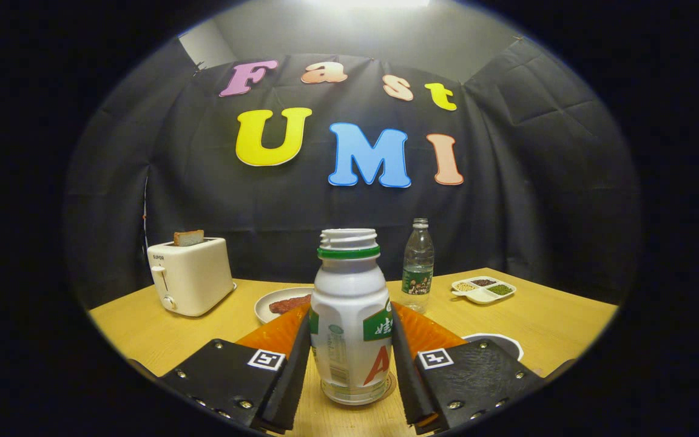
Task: Take the bottle from table, then pour the juice into the cup, finally place the bottle on the coaster
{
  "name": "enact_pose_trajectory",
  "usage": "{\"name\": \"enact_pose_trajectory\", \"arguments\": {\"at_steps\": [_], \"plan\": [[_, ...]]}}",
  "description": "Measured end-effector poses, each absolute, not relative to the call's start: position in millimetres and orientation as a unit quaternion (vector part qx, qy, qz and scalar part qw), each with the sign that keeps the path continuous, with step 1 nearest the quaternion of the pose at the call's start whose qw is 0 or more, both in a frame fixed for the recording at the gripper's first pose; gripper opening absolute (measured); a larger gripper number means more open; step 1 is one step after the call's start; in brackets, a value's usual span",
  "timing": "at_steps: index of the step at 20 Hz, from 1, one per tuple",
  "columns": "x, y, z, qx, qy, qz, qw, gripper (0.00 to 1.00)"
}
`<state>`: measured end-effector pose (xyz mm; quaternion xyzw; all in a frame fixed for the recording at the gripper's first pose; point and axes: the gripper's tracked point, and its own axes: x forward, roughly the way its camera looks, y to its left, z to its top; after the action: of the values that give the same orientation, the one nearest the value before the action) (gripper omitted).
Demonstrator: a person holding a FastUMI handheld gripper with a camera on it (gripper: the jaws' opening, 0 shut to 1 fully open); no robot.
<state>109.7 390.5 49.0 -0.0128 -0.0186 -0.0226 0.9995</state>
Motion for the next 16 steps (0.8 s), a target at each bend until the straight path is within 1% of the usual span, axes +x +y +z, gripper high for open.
{"name": "enact_pose_trajectory", "arguments": {"at_steps": [2,5,10,16], "plan": [[116,394,48,-0.017,-0.018,-0.014,1.0,0.65],[120,384,47,-0.025,-0.016,-0.025,0.999,0.65],[134,383,36,0.016,-0.009,-0.01,1.0,0.65],[142,380,32,0.007,-0.003,-0.012,1.0,0.65]]}}
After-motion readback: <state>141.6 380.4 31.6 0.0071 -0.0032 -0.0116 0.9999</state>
